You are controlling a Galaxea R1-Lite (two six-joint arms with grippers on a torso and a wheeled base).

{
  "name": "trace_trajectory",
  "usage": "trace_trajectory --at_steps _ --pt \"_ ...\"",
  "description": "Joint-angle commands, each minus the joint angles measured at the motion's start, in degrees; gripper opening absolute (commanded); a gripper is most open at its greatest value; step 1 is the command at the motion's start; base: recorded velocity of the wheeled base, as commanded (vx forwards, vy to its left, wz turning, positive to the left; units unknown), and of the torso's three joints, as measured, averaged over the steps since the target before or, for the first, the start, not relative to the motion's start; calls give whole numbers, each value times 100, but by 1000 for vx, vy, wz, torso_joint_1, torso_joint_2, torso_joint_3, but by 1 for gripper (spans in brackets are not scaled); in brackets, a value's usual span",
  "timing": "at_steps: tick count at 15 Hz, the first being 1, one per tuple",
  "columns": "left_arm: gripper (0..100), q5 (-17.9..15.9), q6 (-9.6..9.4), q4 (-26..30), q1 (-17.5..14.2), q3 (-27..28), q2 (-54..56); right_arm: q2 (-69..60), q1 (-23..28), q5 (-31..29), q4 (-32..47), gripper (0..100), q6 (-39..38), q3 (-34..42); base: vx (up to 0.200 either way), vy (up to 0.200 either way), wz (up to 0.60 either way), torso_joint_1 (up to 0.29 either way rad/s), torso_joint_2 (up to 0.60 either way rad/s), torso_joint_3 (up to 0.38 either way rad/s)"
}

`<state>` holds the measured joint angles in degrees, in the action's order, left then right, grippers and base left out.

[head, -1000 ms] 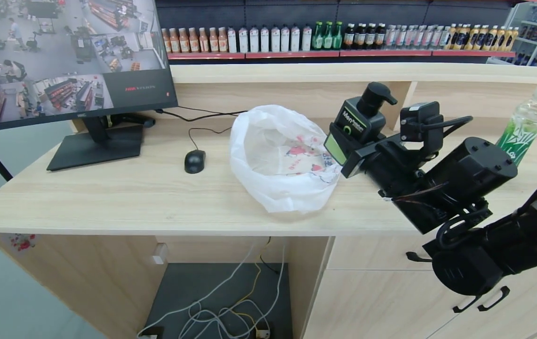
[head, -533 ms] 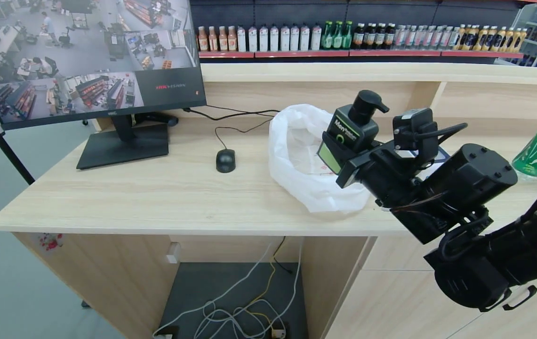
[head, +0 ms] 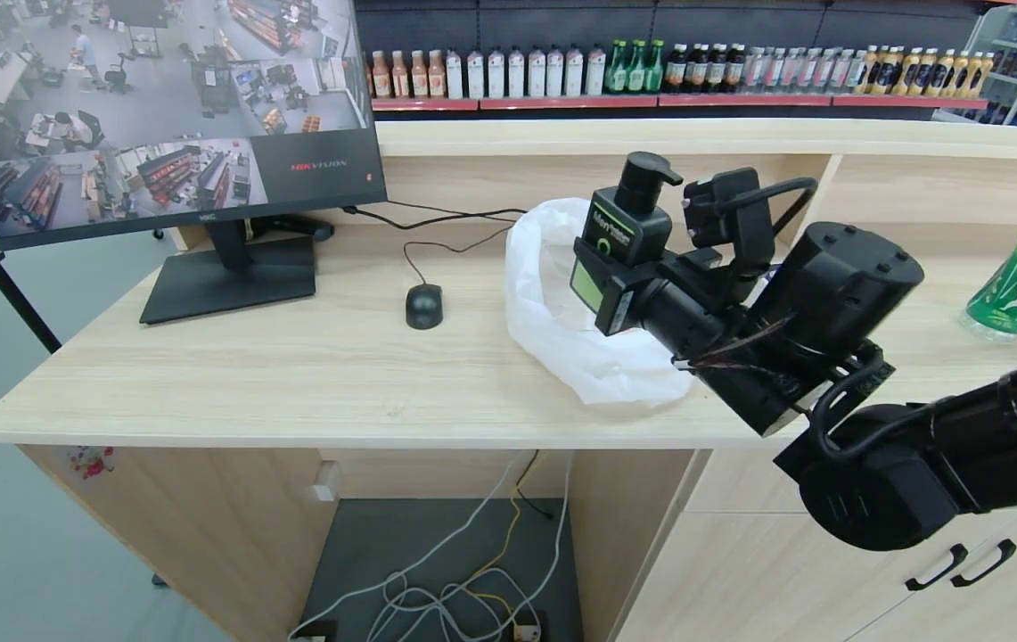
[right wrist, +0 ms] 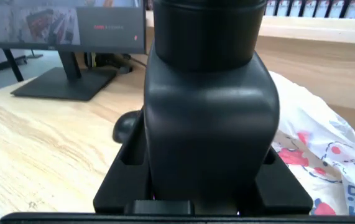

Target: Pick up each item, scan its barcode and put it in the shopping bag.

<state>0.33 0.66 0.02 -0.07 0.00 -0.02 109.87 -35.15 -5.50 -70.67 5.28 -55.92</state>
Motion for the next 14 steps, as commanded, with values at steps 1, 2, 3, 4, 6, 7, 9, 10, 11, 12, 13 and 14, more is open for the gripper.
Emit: trace_trajectory --at_steps 1,2,3,4,6,7,9,10,11,12,13,14 --pt "100 2 4 -2 -1 0 2 87 8 -92 343 0 -1 -429 0 0 0 0 0 0" --pt "100 2 4 -2 -1 0 2 166 8 -109 422 0 -1 -543 0 0 0 0 0 0" --pt "100 2 4 -2 -1 0 2 386 34 -118 510 0 -9 -771 0 0 0 0 0 0" --pt "100 2 4 -2 -1 0 2 544 69 -118 519 0 -44 -912 0 0 0 0 0 0" --pt "100 2 4 -2 -1 0 2 948 148 -391 510 0 -80 -1395 0 0 0 0 0 0" --pt "100 2 4 -2 -1 0 2 1098 166 -435 484 0 -159 -1545 0 0 0 0 0 0" --pt "100 2 4 -2 -1 0 2 1317 333 -435 493 0 -211 -1668 0 0 0 0 0 0" --pt "100 2 4 -2 -1 0 2 1388 421 -435 484 0 -229 -1668 0 0 0 0 0 0" --pt "100 2 4 -2 -1 0 2 1458 500 -408 493 0 -264 -1686 0 0 0 0 0 0" --pt "100 2 4 -2 -1 0 2 1537 553 -408 484 0 -361 -1729 0 0 0 0 0 0" --pt "100 2 4 -2 -1 0 2 1599 588 -435 484 0 -458 -1729 0 0 0 0 0 0" --pt "100 2 4 -2 -1 0 2 1634 597 -426 484 0 -501 -1747 0 0 0 0 0 0"
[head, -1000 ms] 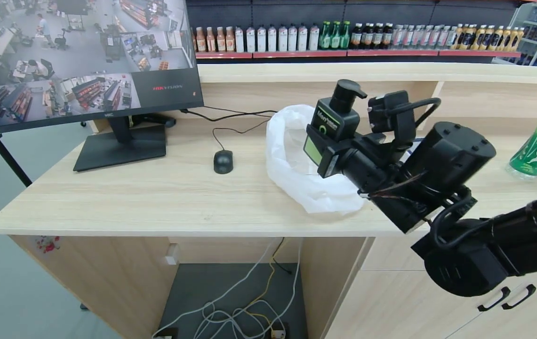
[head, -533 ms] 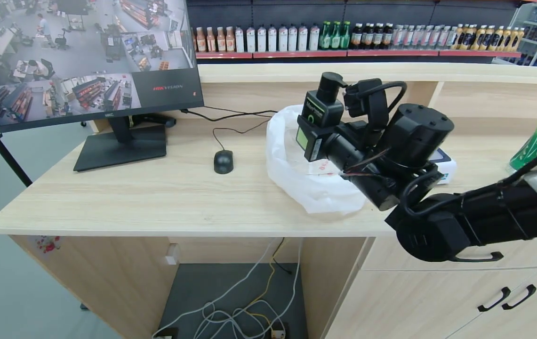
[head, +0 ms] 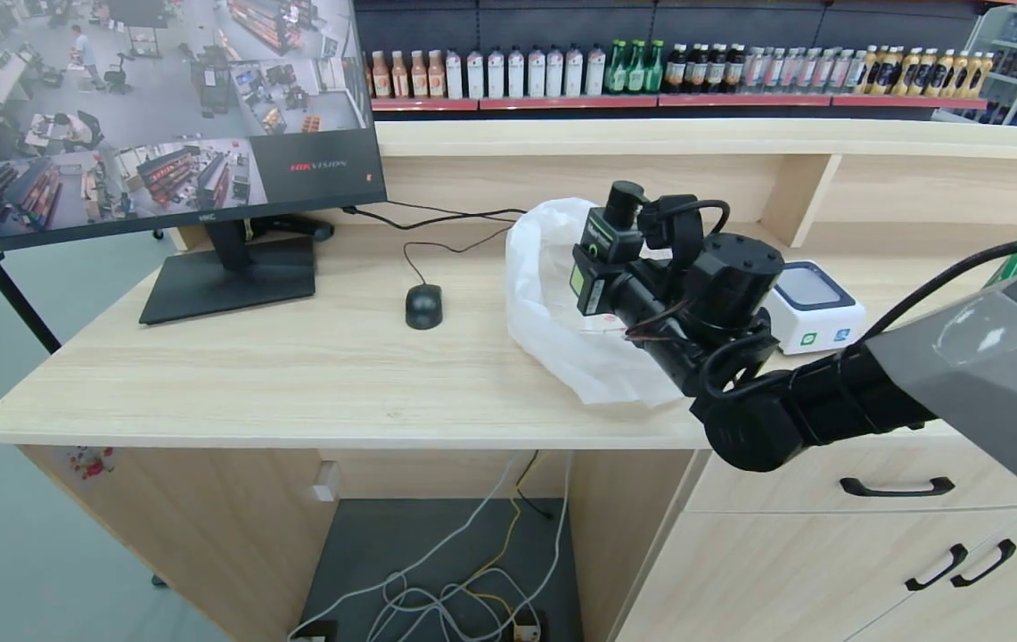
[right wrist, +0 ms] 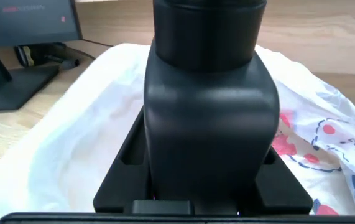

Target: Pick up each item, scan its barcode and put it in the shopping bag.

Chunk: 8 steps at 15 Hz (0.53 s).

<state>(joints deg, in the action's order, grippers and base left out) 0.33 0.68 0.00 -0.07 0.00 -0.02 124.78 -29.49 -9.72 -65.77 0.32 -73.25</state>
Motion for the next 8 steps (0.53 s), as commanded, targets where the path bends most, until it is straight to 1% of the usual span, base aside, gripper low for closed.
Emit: trace_trajectory --at_steps 1,5,8 --pt "100 2 2 0 -1 0 2 196 57 14 -6 0 12 -84 0 0 0 0 0 0" --pt "100 2 2 0 -1 0 2 477 57 -4 47 0 21 -418 0 0 0 0 0 0" --pt "100 2 2 0 -1 0 2 582 136 -39 249 0 30 -585 0 0 0 0 0 0"
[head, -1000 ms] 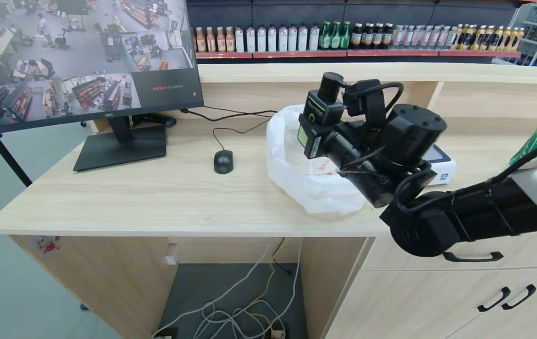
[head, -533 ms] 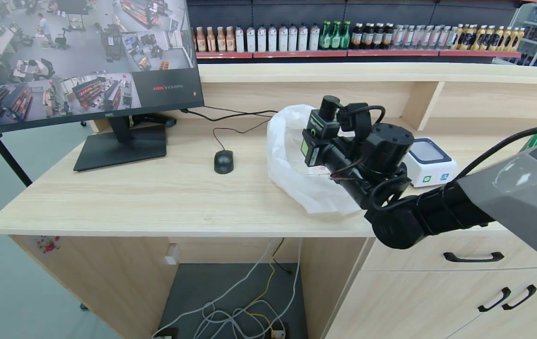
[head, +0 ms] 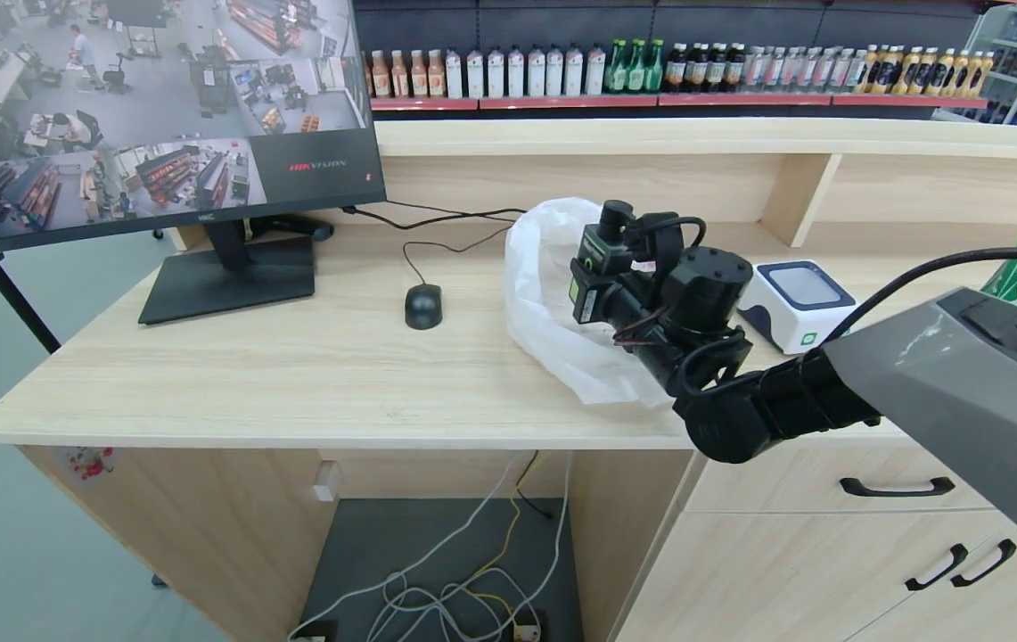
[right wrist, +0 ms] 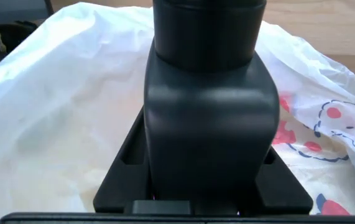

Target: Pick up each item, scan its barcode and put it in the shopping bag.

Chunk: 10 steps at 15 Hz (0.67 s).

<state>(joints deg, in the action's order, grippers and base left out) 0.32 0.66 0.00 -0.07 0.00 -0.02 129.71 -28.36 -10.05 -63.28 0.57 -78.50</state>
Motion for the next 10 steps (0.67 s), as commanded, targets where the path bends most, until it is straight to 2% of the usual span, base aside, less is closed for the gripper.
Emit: trace_trajectory --at_steps 1,10 --pt "100 3 4 0 -1 0 2 142 49 20 0 0 4 -87 0 0 0 0 0 0" --pt "100 3 4 0 -1 0 2 397 67 -6 -70 0 -5 -113 0 0 0 0 0 0"
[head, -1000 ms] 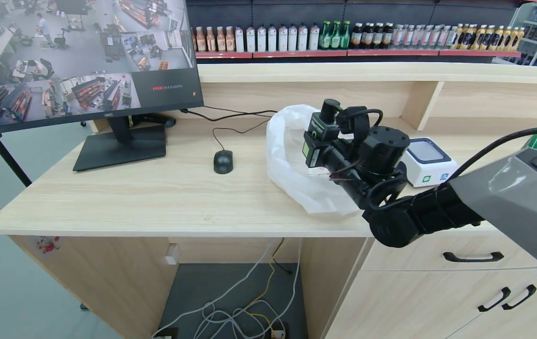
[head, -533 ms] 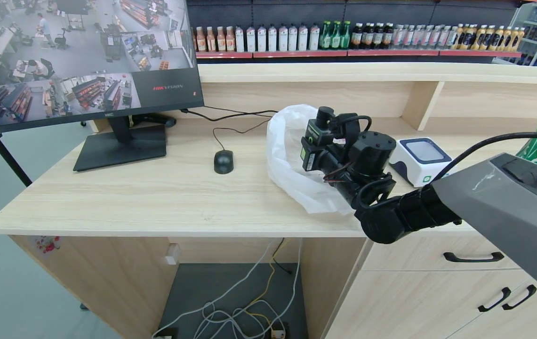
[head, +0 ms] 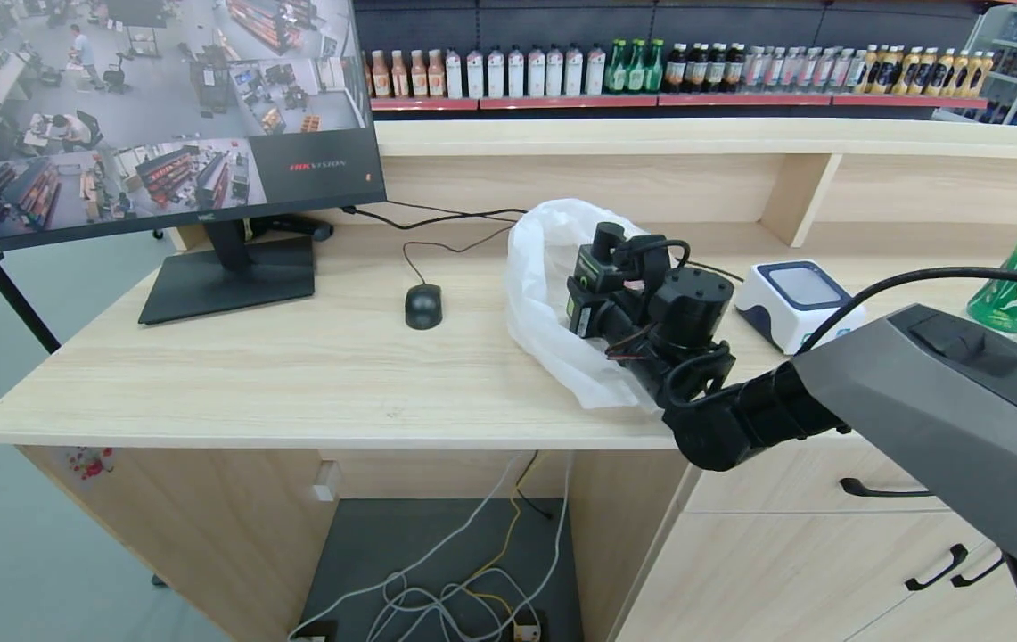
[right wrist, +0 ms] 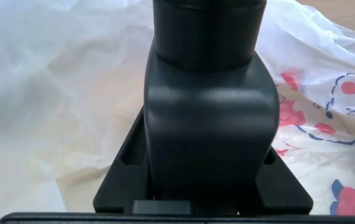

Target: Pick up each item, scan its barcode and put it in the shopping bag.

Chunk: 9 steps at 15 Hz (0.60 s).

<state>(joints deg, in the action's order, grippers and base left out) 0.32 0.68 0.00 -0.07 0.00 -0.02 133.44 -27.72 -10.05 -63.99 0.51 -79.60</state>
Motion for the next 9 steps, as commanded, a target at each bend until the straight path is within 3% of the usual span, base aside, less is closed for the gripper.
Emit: trace_trajectory --at_steps 1,9 --pt "100 3 2 0 -1 0 2 16 -5 3 -8 0 2 15 0 0 0 0 0 0" --pt "100 3 2 0 -1 0 2 51 -5 3 -597 0 89 613 0 0 0 0 0 0"
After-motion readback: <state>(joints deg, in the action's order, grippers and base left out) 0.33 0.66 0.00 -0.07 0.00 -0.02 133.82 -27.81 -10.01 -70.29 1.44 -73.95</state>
